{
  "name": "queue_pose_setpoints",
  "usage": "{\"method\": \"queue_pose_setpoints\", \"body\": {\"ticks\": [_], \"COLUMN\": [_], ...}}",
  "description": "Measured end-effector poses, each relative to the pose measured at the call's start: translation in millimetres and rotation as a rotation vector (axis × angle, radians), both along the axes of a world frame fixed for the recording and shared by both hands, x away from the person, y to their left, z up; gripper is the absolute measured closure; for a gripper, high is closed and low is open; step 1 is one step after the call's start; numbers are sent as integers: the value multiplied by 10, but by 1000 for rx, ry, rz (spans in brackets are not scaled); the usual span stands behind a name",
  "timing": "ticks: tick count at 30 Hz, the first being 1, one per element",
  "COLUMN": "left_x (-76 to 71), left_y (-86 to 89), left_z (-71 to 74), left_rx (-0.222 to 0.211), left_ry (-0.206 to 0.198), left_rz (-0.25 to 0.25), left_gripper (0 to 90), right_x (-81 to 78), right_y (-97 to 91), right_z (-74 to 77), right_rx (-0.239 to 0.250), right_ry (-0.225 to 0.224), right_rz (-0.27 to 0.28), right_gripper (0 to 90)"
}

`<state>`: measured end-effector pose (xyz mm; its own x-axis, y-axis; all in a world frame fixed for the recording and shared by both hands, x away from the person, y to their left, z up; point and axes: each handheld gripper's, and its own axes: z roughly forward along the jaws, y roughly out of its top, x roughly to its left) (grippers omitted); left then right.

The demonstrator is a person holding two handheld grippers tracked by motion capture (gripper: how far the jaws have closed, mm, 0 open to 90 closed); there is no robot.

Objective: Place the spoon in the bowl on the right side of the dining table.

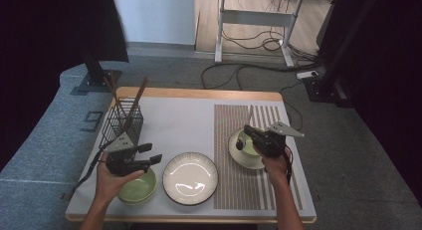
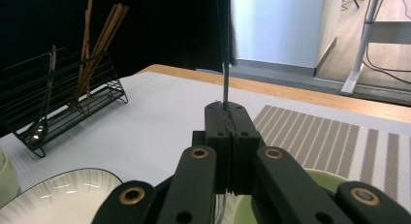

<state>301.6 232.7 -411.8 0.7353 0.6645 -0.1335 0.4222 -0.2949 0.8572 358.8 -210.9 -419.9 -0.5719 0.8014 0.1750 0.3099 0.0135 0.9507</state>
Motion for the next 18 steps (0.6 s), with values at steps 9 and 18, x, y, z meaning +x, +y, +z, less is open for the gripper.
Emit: {"method": "queue_pose_setpoints", "body": {"ticks": [9,18], "left_x": [-1,-1], "left_y": [21,29], "left_z": [11,9], "left_rx": [-1,-1], "left_ry": [-3,-6], "left_rz": [7,10], "left_gripper": [392,383], "right_x": [67,92], "right_y": [-142,-293], "right_z": [-5,-22], "right_rx": [11,23], "right_ry": [1,2], "right_rz": [-45,-80], "right_gripper": [894,894]}}
